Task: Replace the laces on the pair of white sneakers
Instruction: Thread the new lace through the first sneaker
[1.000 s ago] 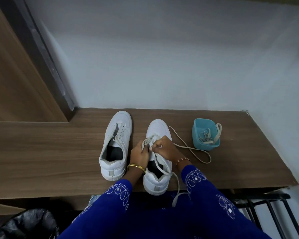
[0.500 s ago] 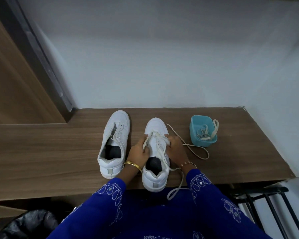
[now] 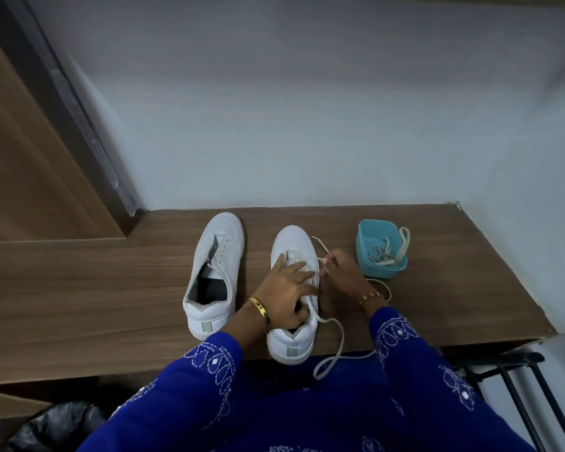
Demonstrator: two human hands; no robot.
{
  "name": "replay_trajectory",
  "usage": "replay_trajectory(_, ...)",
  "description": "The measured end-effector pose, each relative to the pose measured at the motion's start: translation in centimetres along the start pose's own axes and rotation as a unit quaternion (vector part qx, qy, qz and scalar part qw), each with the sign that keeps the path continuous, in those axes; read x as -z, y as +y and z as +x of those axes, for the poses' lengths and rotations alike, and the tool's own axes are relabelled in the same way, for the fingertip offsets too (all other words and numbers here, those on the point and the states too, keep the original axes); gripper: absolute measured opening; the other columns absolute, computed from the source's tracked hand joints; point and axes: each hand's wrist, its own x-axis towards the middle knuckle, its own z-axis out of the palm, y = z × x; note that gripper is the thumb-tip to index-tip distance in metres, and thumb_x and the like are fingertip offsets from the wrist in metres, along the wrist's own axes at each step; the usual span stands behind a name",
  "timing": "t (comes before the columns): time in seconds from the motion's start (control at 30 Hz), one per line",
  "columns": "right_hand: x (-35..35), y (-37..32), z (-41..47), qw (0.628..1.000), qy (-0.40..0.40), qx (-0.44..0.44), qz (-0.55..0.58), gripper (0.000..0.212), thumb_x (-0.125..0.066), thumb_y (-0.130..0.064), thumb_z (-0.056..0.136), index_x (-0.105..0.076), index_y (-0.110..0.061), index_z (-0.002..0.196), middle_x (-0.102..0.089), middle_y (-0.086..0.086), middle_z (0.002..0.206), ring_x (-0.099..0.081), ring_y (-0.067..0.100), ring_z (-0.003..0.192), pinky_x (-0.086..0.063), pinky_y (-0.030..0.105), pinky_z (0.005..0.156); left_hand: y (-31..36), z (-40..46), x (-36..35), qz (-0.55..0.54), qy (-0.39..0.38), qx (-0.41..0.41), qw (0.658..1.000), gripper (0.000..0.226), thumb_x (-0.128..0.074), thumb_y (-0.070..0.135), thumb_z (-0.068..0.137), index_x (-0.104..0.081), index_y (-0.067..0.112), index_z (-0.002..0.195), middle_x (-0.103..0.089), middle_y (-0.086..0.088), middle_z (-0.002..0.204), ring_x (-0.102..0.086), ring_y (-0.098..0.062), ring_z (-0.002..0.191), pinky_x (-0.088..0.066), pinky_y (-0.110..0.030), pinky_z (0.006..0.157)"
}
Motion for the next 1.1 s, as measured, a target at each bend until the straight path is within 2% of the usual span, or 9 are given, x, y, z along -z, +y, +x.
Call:
replay_trajectory(0.1,1.2,-1.5,0.1,1.0,-0.004,0.016,0.02,0.026,-0.047,-0.014,0.095,-0.045,-0.02,0.07,-0.052,-0.004,0.061,-0.047,0.007,0.056,-0.037,0.009,0.05,0.2,0.5,0.5,0.005,-0.044,0.0,0.999,0.041,-0.05,0.028,0.063,-0.072,0.018,0.096,-0.057,-0.009,0.129,-0.041,-0.029,0.131,-0.011,-0.059,0.112)
replay_trajectory(0.17,2.2,-2.2,0.0,0.999,0.005,0.02,0.049,0.023,-0.052,-0.013,0.093,-0.049,-0.019,0.07,-0.051,-0.003,0.061,-0.047,0.008,0.055,-0.04,0.017,0.054,0.4,0.6,0.7,-0.007,-0.051,-0.024,0.998,0.036,-0.051,0.028,0.061,-0.072,0.016,0.088,-0.063,-0.009,0.12,-0.05,-0.027,0.123,-0.021,-0.058,0.109)
replay_trajectory(0.3,4.8,-3.3,-0.3,0.987,0.016,0.017,0.161,0.007,-0.054,-0.005,0.09,-0.059,-0.009,0.086,-0.053,-0.002,0.066,-0.047,0.008,0.054,-0.048,0.022,0.056,0.1,0.4,1.0,-0.046,-0.001,-0.07,0.996,0.025,-0.051,0.027,0.063,-0.071,0.013,0.069,-0.071,-0.005,0.081,-0.067,-0.024,0.079,-0.056,-0.034,0.07)
replay_trajectory(0.5,8.2,-5.0,-0.8,0.944,0.024,0.041,0.328,0.013,-0.055,-0.002,0.089,-0.061,-0.012,0.083,-0.055,0.002,0.067,-0.049,0.006,0.051,-0.047,0.019,0.053,-0.6,0.9,2.6,-0.143,0.063,0.027,0.987,0.019,-0.066,0.026,0.082,-0.069,0.008,0.086,-0.068,-0.008,0.085,-0.062,-0.026,0.083,-0.048,-0.032,0.072)
replay_trajectory(0.6,9.1,-6.3,-1.1,0.923,0.025,0.072,0.378,0.016,-0.052,-0.001,0.09,-0.061,-0.011,0.082,-0.062,0.003,0.067,-0.051,0.009,0.054,-0.046,0.018,0.049,-1.0,1.2,3.9,-0.339,0.16,0.15,0.915,0.015,-0.065,0.038,0.078,-0.061,0.026,0.071,-0.066,0.0,0.069,-0.064,-0.022,0.07,-0.05,-0.031,0.067)
replay_trajectory(0.67,9.4,-7.0,-1.3,0.918,0.024,0.081,0.387,0.016,-0.052,0.0,0.09,-0.061,-0.011,0.083,-0.067,0.001,0.066,-0.051,0.008,0.048,-0.046,0.019,0.048,-1.2,1.7,5.1,-0.448,0.213,0.193,0.847,0.016,-0.067,0.019,0.082,-0.059,0.024,0.07,-0.068,0.009,0.063,-0.065,-0.007,0.066,-0.051,-0.023,0.069)
replay_trajectory(0.77,9.8,-7.8,-1.5,0.917,0.024,0.091,0.387,0.014,-0.053,0.0,0.09,-0.061,-0.011,0.085,-0.071,0.004,0.076,-0.051,0.008,0.046,-0.048,0.019,0.05,-1.6,2.3,8.5,-0.528,0.245,0.187,0.792,0.024,-0.053,0.002,0.09,-0.058,0.011,0.069,-0.066,0.011,0.058,-0.062,-0.001,0.062,-0.05,-0.018,0.068)
replay_trajectory(0.9,10.7,-9.0,-1.8,0.909,0.019,0.122,0.399,0.013,-0.053,-0.001,0.09,-0.061,-0.011,0.091,-0.07,0.01,0.094,-0.05,0.01,0.05,-0.048,0.02,0.054,-2.5,2.9,12.1,-0.602,0.293,0.202,0.714,0.026,-0.046,0.009,0.095,-0.057,0.01,0.071,-0.065,0.005,0.055,-0.064,-0.008,0.059,-0.054,-0.031,0.074)
replay_trajectory(1.1,11.5,-11.4,-2.9,0.9,-0.011,0.165,0.402,0.02,-0.05,0.001,0.09,-0.06,-0.013,0.101,-0.069,0.008,0.106,-0.051,0.011,0.051,-0.049,0.021,0.055,-4.5,3.0,15.7,-0.71,0.37,0.197,0.566,0.026,-0.04,0.021,0.099,-0.055,0.013,0.078,-0.059,0.008,0.053,-0.061,-0.009,0.056,-0.056,-0.028,0.07)
